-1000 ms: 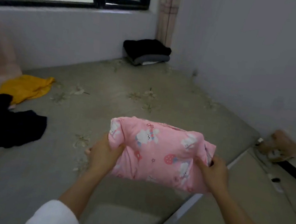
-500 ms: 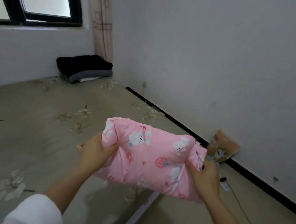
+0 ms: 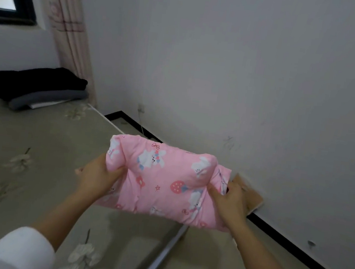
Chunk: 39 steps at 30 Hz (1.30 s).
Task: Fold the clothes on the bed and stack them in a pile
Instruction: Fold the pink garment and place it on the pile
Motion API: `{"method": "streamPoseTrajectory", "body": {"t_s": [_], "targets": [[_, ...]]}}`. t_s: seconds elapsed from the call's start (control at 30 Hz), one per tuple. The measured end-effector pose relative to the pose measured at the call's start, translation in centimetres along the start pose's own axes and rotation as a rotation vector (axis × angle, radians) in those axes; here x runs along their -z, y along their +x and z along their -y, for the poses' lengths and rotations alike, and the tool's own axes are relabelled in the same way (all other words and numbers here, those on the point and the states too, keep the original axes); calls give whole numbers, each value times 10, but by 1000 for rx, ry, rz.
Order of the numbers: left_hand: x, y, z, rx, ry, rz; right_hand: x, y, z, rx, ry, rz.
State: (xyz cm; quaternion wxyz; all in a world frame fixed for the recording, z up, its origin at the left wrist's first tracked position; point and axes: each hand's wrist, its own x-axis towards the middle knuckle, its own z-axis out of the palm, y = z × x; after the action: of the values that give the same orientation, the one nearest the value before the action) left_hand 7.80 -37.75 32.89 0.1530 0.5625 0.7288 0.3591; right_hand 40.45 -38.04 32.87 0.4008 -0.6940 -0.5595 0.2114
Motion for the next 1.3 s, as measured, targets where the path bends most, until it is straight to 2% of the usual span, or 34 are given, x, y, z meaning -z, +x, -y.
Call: {"method": "streamPoseTrajectory", "body": {"t_s": [0.23,0.57,0.7,0.87,1.13,1.3], "targets": [[-77,115,-75,-25,-76,11,15,160,-25,-11,-74,9],[-208,242,-138,75,-124,-107,-6,392,-71,66,-49,145],[-272,293,-157,190,-151,-170,-15,495,-90,151,-105,239],[-334,335,-174,418,-151,-215,-38,603,-102,231,-132,365],[-336,379,-163,608,-87,-291,-123,686,-78,293,-79,640],[-315,434,-149,625,-35,-354,-182,733,-41,342,-35,692]]}}
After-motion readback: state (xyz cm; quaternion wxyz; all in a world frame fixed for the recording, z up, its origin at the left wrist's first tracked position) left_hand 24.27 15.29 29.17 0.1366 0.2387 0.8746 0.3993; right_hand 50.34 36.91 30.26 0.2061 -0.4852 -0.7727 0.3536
